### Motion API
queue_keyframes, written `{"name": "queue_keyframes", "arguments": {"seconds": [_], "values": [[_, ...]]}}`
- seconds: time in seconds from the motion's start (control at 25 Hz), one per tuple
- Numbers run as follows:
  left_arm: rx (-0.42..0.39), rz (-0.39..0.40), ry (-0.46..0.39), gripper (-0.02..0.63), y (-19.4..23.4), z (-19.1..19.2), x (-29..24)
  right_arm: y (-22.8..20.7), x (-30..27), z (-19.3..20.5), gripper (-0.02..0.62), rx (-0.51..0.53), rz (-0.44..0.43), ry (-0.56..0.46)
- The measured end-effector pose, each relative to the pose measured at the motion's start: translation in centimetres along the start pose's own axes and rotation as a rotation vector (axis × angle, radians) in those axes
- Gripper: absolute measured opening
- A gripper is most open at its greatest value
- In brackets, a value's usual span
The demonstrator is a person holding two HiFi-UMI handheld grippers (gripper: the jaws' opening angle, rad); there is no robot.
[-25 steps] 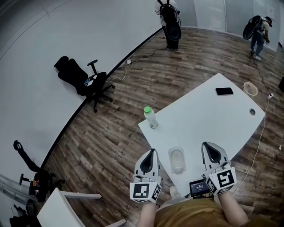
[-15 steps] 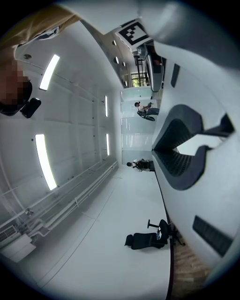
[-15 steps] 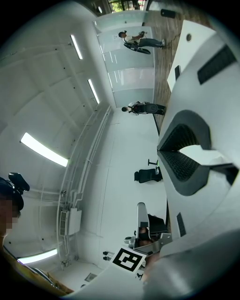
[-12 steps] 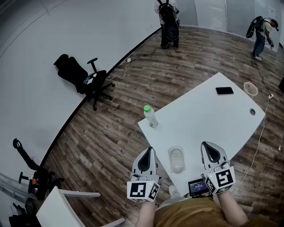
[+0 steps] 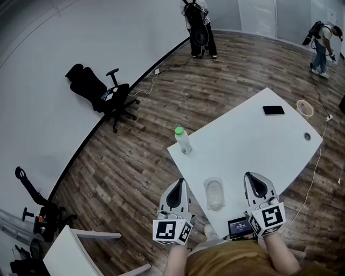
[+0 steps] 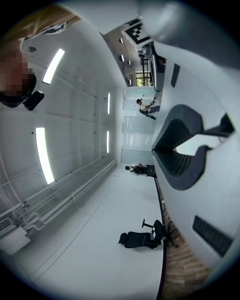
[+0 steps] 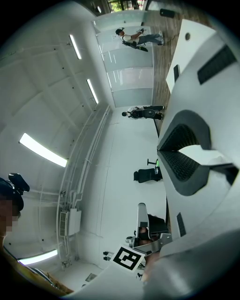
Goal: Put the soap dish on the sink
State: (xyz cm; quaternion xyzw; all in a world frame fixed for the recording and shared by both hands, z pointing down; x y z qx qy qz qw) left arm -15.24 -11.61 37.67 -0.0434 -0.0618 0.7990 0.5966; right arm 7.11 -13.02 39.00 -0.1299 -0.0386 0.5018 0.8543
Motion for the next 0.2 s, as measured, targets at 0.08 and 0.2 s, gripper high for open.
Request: {"name": "queue_keyframes", "arguments": {"seconds": [0.08,0.2], "values": [[0.002,-0.001,0.002,0.006,0.06,0.03,-0.07,0.0,-0.09,0.0,0.008,-0.001,-0.002,0.001],[0.006,-0.002,0.01,0.006,0.16,0.21,-0.1,0.15,-0.15,-0.09,0.008,-0.002,-0.006,-0.002]]}}
Point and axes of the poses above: the fingertips, and each gripper's own axes: x backward along the fingers, y to its left, z out of its underside, the point moved 3 cm from there along x, backward along the fingers, and after that the axes turned 14 degrees about -x, right-handed, at the moved point
